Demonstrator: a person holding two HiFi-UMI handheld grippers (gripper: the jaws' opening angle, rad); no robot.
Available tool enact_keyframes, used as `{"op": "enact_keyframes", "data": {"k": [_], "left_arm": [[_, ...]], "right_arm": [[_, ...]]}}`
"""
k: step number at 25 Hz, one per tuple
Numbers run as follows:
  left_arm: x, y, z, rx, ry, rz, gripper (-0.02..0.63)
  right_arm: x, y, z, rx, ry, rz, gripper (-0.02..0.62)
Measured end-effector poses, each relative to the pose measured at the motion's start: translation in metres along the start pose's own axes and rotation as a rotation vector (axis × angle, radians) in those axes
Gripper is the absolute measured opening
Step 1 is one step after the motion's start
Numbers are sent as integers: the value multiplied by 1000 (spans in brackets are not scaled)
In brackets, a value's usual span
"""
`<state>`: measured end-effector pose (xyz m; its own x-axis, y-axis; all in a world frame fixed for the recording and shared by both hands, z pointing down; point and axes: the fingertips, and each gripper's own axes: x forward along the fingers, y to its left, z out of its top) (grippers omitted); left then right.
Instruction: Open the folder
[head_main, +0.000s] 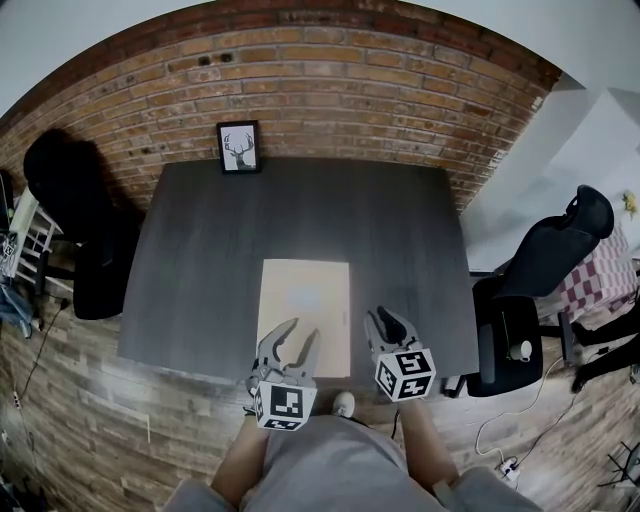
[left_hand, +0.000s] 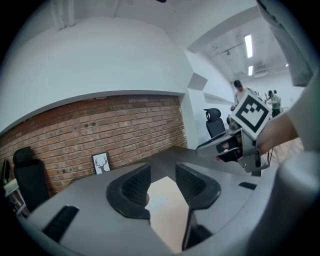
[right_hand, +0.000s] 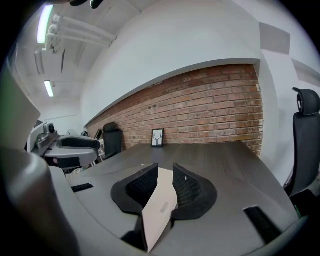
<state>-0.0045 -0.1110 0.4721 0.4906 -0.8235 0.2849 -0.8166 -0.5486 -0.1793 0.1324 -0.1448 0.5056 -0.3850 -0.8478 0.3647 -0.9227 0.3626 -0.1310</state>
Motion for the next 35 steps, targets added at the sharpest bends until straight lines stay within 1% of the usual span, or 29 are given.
{"op": "enact_keyframes", "data": {"k": [8,16,29,35], "left_arm": [[4,-18,-25,88,60,-47,150],[10,-36,-45,143,115,-97,152],[11,-58,-63,162,163,-162,158],[8,-64,-69,171,181,-180,158]], "right_arm": [[10,4,-29,11,72,21,66],[23,1,-76,30,186,19,67],[35,3,-142,58,347,36,69],[37,4,-160,68,393,42,69]]}}
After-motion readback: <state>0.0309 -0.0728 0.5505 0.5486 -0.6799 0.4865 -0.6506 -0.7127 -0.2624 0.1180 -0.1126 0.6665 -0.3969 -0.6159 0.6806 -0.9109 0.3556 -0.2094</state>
